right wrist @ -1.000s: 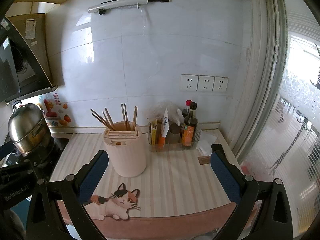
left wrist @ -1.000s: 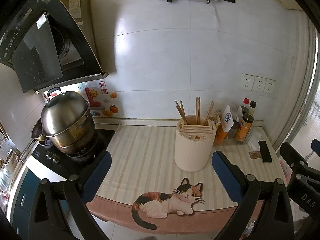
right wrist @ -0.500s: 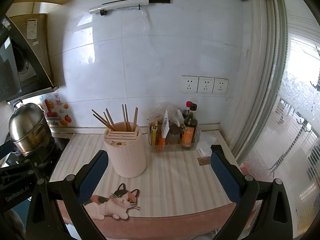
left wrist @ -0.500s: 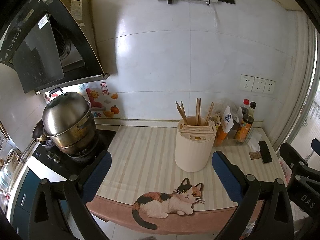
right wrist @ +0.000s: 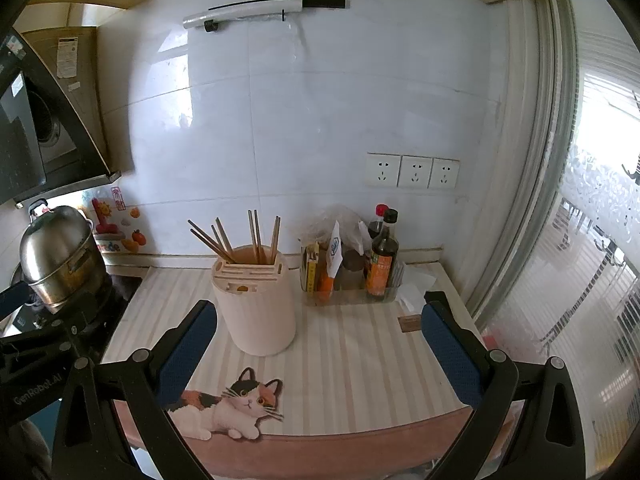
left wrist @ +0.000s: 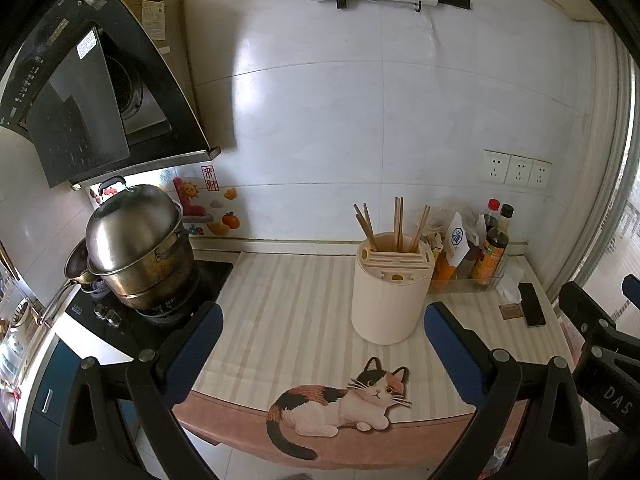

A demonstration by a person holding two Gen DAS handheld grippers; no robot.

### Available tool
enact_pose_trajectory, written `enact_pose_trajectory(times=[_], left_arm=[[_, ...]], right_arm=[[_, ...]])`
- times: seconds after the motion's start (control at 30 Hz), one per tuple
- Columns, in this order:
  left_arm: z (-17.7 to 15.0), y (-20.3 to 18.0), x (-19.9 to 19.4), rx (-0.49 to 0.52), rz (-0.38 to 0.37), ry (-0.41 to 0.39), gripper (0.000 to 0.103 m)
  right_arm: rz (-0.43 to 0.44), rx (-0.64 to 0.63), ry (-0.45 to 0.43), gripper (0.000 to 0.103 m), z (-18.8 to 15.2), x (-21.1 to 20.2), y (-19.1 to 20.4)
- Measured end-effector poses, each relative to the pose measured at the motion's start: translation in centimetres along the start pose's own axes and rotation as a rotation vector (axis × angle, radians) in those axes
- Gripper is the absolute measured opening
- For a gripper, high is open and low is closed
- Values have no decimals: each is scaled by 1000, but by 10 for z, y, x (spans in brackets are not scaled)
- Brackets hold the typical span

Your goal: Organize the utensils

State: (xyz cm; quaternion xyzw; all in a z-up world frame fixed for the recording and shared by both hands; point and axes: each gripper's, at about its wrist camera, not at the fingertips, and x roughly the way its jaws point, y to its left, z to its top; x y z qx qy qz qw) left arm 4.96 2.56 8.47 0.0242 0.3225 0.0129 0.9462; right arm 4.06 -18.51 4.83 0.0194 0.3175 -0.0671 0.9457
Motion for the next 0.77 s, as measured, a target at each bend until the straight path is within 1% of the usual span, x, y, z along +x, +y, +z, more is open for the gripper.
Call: enact_pose_trajectory(times=[0.57, 0.77], left_arm=[[0, 0, -1, 0, 0, -1, 103], [4, 3, 0, -1, -13, -8, 103]], right_arm=[[1, -1, -6, 103, 4, 0, 4], [1, -1, -6, 103, 3, 0, 4]])
